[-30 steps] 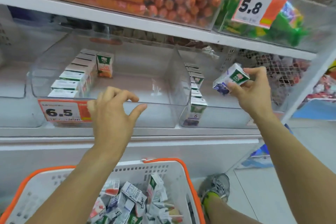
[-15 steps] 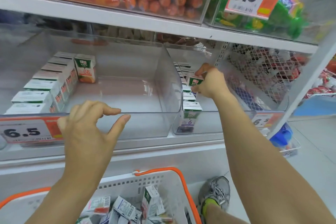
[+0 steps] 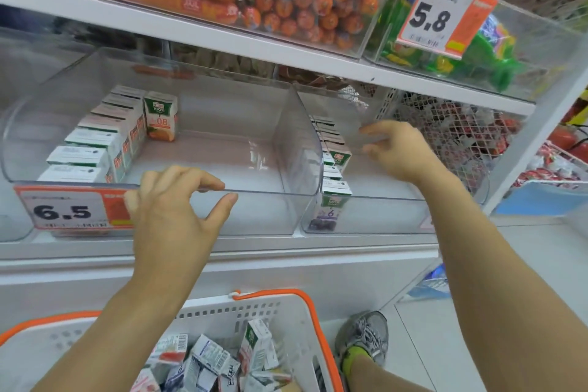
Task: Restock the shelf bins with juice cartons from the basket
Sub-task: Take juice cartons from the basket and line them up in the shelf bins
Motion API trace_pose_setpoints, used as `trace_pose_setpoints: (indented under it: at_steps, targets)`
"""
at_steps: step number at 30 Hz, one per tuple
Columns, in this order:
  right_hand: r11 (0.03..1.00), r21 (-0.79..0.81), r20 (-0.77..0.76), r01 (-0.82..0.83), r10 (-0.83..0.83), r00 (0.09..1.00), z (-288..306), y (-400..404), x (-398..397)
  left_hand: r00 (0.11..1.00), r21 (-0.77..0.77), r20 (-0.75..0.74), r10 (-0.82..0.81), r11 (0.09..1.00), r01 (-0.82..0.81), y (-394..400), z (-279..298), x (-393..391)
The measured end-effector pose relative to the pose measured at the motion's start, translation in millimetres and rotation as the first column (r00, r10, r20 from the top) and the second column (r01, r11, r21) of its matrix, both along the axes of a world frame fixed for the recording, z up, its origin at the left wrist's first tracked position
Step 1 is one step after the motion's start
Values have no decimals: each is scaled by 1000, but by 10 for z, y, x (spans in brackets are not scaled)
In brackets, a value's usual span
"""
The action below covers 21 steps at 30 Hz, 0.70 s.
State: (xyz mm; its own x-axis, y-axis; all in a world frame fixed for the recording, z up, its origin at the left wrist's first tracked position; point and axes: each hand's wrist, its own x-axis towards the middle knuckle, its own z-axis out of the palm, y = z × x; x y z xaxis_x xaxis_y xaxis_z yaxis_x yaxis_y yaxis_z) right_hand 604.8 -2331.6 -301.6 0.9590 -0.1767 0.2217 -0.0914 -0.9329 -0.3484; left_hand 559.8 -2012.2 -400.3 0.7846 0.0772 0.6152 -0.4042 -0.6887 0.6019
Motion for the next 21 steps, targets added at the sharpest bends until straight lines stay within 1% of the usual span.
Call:
trace_pose_setpoints:
  at_steps: [1,2,3,4,5,6,7,8,9,10,12,15,16,18,19,21]
  targets:
    - [1000,14,75,-24,23,997,75,62,-124,1000,-14,6,0,1000,0,0,-1,-20]
    - [996,67,144,-67,56,988,140,153,-264,1000,-40,28,-7,999,8,-2,3,-52]
    - [978,161,199,-130,97,975,185,272,-416,997,-64,73,-21,998,26,-6,11,-99]
    - [937,280,232,-207,143,962,202,420,-574,990,-74,135,-41,996,52,-14,23,-156]
    - [874,394,239,-284,201,950,186,585,-727,980,-68,183,-79,993,93,-22,27,-215]
    - [809,480,216,-340,267,939,118,746,-859,971,-61,183,-150,985,164,-27,11,-265]
    - [758,540,162,-366,332,929,-5,891,-970,959,-63,129,-252,963,262,-21,-33,-305]
    - [730,576,82,-367,395,915,-179,1012,-1059,933,-73,30,-357,931,359,-5,-104,-336]
    - [722,595,-21,-352,452,892,-392,1111,-1134,893,-77,-104,-438,899,432,27,-218,-365]
    - [729,600,-133,-328,496,858,-636,1187,-1200,839,-70,-255,-480,875,479,73,-364,-407]
    - [762,590,-347,-265,536,770,-1155,1284,-1305,708,-27,-525,-472,841,541,218,-755,-522]
    - [832,508,-580,-220,520,627,-1854,1404,-1415,484,7,-796,-363,795,607,535,-1396,-795]
    - [850,478,-630,-223,509,587,-2050,1446,-1442,418,27,-857,-302,783,621,657,-1590,-899]
    - [878,383,-705,-287,478,523,-2402,1525,-1499,324,76,-928,-184,758,648,876,-1916,-1094]
    - [882,320,-742,-345,460,489,-2542,1561,-1536,286,81,-947,-148,751,655,960,-2040,-1179]
    - [861,213,-806,-463,422,414,-2769,1623,-1603,217,48,-968,-124,761,647,1049,-2210,-1302]
